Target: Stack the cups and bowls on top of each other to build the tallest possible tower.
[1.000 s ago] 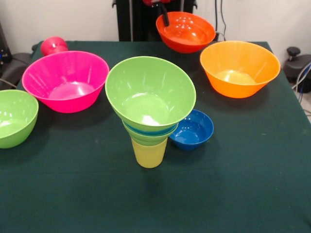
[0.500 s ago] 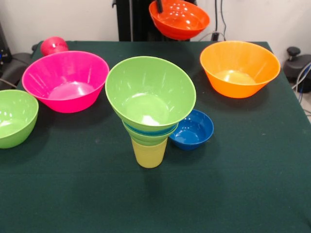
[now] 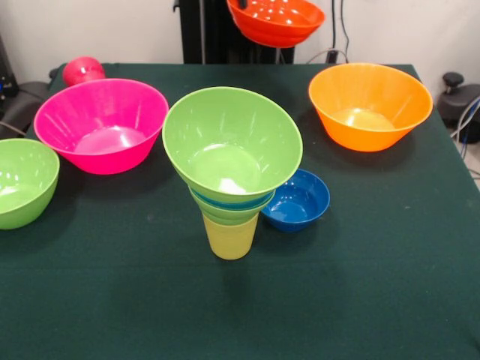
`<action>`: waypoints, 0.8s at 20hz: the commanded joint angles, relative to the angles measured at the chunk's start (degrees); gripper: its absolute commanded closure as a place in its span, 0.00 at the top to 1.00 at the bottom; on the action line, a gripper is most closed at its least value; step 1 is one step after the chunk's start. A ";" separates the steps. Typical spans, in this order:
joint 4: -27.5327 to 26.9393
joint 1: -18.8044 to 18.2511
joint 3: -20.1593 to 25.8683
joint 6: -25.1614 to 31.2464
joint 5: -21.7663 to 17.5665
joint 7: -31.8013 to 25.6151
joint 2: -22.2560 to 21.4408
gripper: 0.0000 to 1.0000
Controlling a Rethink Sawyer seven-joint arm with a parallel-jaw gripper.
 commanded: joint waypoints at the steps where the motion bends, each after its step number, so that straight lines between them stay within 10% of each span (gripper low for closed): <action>1: -8.20 1.65 5.92 10.96 -5.49 13.91 -6.90 0.00; 16: -17.54 6.89 12.26 21.79 -18.98 37.15 -14.90 0.00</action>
